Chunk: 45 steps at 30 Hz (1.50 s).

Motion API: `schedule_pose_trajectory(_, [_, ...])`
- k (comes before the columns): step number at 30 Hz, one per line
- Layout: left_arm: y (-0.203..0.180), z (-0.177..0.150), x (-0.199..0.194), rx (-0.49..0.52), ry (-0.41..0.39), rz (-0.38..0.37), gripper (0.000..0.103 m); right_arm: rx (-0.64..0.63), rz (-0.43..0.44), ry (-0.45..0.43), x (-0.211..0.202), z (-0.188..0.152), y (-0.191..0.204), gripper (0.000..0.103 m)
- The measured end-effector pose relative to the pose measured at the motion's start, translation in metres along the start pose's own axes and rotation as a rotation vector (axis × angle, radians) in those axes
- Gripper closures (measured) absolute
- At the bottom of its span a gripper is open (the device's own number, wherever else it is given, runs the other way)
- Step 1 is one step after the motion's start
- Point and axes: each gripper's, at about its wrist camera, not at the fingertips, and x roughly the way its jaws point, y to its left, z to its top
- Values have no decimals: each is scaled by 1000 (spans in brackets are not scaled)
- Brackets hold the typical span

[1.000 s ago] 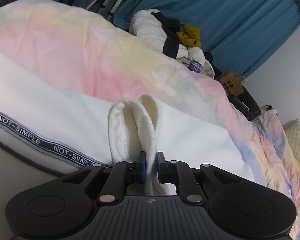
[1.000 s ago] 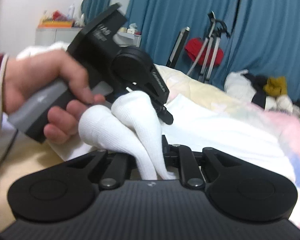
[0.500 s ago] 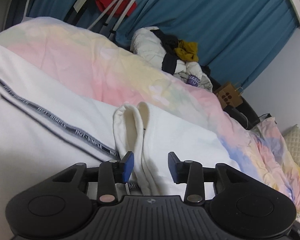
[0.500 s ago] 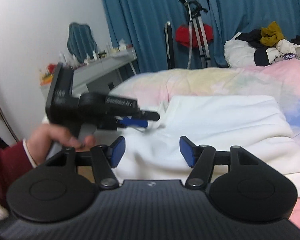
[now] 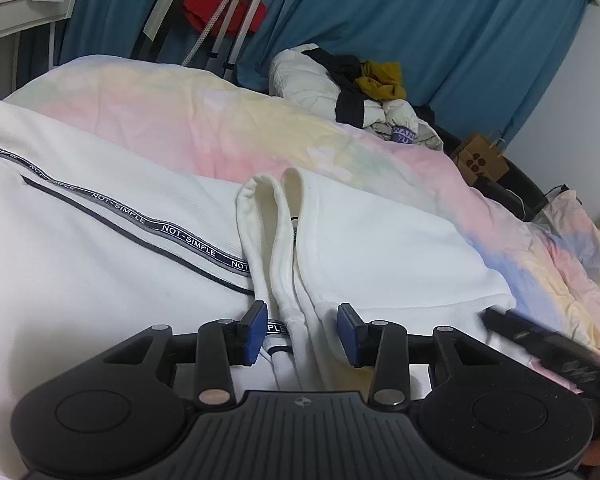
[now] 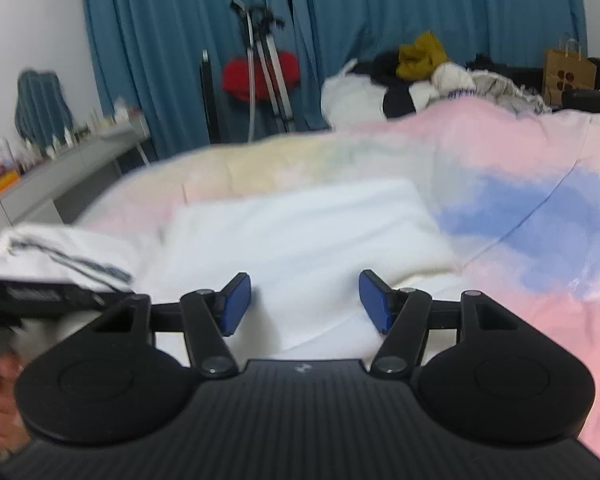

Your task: Fold clothes

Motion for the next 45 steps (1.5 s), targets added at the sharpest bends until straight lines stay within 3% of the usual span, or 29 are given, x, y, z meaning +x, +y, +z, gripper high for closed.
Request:
schedule_pose_trajectory(7, [4, -2, -36, -43, 4, 72, 56, -8, -12, 12, 12, -10, 1, 39])
schedule_pose_trajectory(12, [43, 1, -95, -291, -10, 87, 16, -24, -20, 14, 3, -10, 2, 39])
schedule_pose_trajectory(14, [64, 2, -116, -393, -21, 116, 10, -30, -25, 14, 2, -9, 4, 39])
schedule_pose_trajectory(22, [156, -14, -143, -731, -41, 219, 7, -7, -30, 15, -6, -5, 6, 40])
schedule_pose_trajectory(25, [180, -16, -138, -855, -85, 211, 7, -9, -20, 16, -10, -6, 8, 40])
schedule_pose_trajectory(28, [194, -9, -135, -900, -135, 225, 7, -28, -19, 14, -11, -7, 11, 40])
schedule_pose_trajectory(37, [216, 4, -126, -915, -206, 286, 19, -78, 14, -16, -18, -7, 28, 38])
schedule_pose_trajectory(40, [221, 7, -122, -903, -229, 316, 36, -103, 26, -9, -18, -8, 33, 38])
schedule_pose_trajectory(42, [220, 7, -121, -895, -237, 328, 61, -115, 40, 2, -16, -10, 36, 38])
schedule_pose_trajectory(45, [210, 14, -125, -835, -264, 329, 77, -123, 51, 41, -9, -15, 37, 39])
